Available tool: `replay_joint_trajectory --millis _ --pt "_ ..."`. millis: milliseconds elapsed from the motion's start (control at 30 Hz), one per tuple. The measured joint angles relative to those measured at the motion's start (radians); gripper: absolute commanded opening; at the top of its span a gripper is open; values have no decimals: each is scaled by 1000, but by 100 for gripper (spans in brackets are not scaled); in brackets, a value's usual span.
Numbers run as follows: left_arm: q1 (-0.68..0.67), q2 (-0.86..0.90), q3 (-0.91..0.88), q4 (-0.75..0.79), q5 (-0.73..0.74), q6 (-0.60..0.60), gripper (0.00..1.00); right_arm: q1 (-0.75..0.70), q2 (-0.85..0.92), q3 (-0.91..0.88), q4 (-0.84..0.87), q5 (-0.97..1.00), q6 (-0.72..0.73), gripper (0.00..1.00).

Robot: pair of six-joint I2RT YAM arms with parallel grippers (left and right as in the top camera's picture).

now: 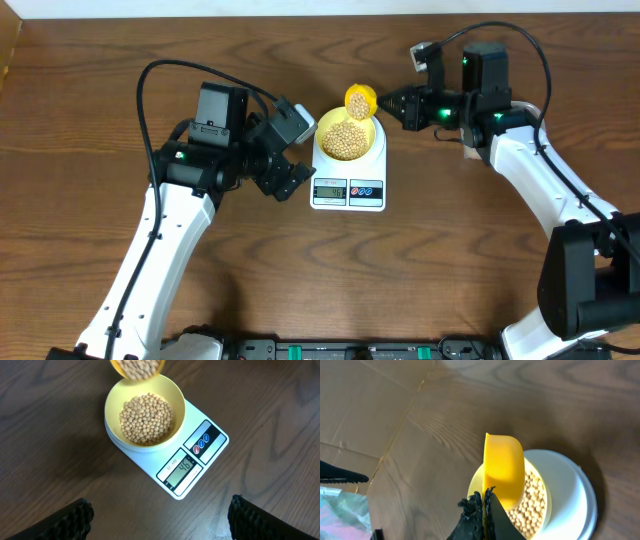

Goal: Scoop item into bowl and weigh 50g on scale
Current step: 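Hold the yellow scoop tilted over the bowl, trickling soybeans in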

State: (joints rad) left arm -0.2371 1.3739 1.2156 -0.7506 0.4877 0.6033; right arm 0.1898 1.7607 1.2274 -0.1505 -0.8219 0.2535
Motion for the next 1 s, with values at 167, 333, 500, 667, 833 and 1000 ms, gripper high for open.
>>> replay_joint_trajectory --millis 167,333,500,667,833,1000 --pt "0 0 0 0 0 0 88 0 0 0 14 8 -9 1" --pt "0 0 0 0 0 0 88 0 0 0 7 8 -5 1" --pt "0 0 0 0 0 0 88 0 0 0 6 6 24 1" --pt "0 0 0 0 0 0 88 0 0 0 10 -1 40 1" --pt "0 0 0 0 0 0 88 0 0 0 10 -8 51 1" --pt "0 0 0 0 0 0 88 0 0 0 13 -9 51 1"
